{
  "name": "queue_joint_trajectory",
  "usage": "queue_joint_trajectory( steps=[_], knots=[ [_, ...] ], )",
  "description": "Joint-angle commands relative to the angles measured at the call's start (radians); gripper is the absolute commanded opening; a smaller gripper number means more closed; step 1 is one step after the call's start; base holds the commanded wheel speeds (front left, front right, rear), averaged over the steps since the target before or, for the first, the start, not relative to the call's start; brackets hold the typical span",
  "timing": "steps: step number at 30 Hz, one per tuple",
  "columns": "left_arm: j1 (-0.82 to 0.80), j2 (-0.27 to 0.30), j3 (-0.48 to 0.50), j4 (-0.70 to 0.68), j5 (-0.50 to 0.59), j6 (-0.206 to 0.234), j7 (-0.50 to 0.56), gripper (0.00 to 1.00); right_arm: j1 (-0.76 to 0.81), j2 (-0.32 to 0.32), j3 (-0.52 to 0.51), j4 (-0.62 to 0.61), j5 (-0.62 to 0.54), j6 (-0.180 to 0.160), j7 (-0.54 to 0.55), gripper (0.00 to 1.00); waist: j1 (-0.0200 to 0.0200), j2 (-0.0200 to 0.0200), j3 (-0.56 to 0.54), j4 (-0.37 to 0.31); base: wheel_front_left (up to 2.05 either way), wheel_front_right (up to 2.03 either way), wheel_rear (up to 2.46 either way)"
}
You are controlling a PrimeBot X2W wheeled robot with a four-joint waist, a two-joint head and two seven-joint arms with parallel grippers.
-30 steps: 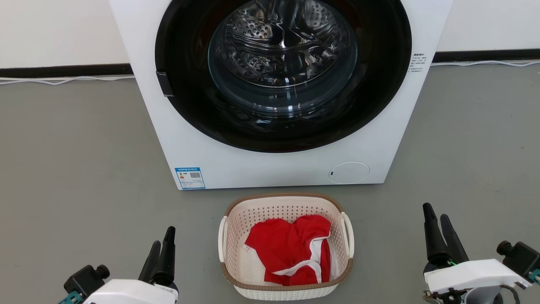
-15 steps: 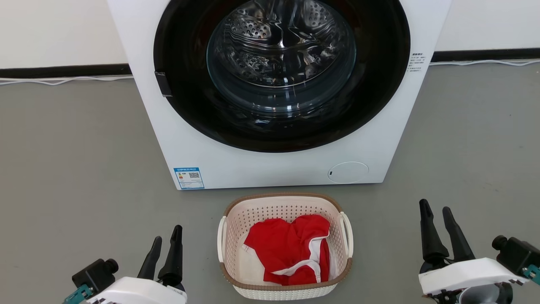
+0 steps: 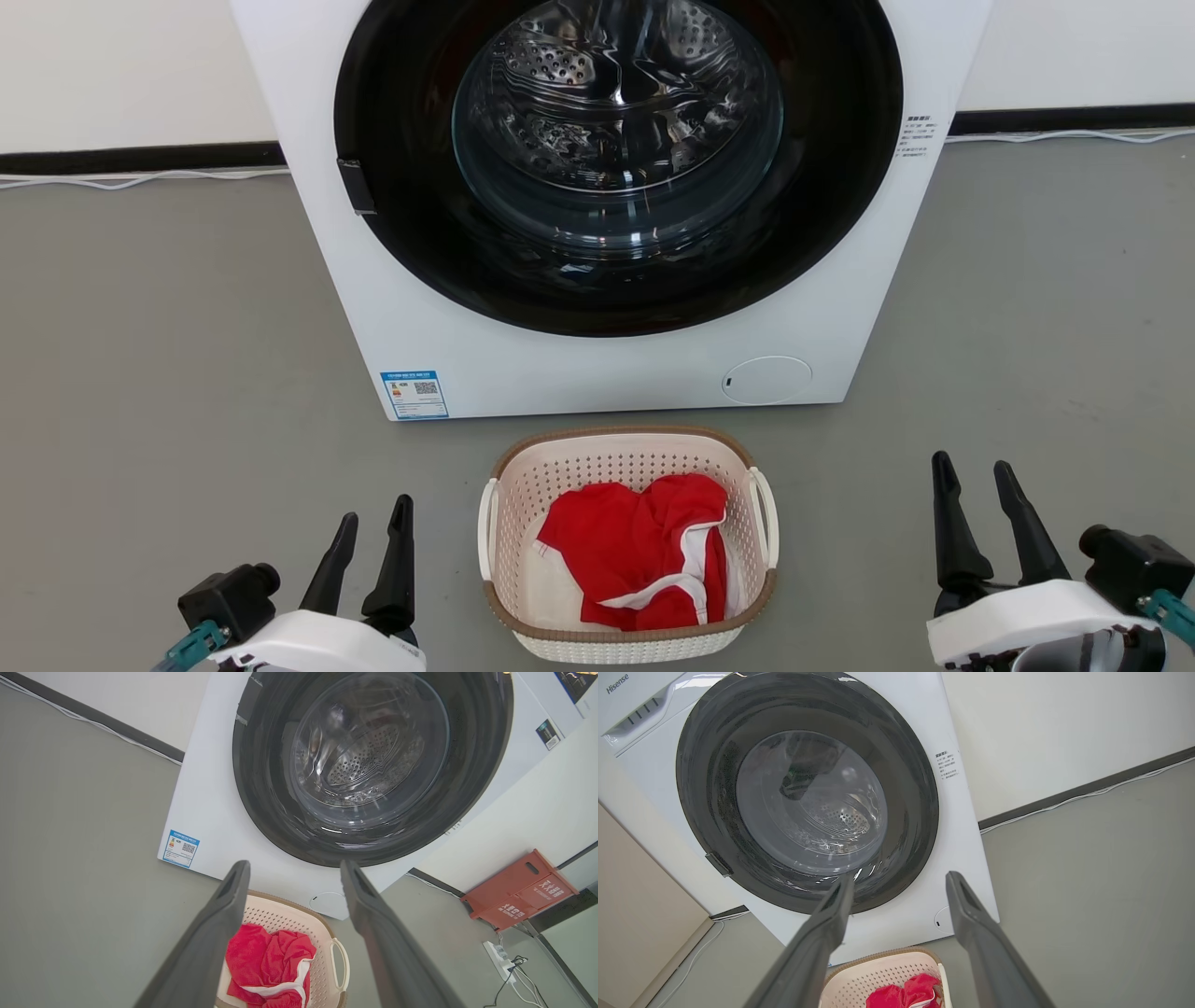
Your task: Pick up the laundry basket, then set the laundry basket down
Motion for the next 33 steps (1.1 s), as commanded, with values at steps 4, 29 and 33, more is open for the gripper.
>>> queue_joint_trajectory(
  steps=[4,29,33],
  knots=[
    [-0.055,0.01,0.015,-0.023,0.086,0.006,-0.027,1.0,-0.029,-0.01,0.01,0.002,-0.096,0.006,-0.033,1.0,-0.0001,0.0,0.0,-0.003,0.0,0.0,0.0],
    [-0.066,0.013,0.009,-0.002,0.41,0.024,-0.098,1.0,-0.042,-0.011,0.012,0.033,-0.408,0.007,-0.103,1.0,-0.0001,0.0,0.011,-0.012,0.0,0.0,0.0],
    [-0.068,0.013,0.006,0.007,0.441,0.025,-0.106,1.0,-0.044,-0.011,0.006,0.041,-0.44,0.008,-0.111,1.0,-0.0001,0.0,0.012,-0.014,0.0,0.0,0.0]
  ],
)
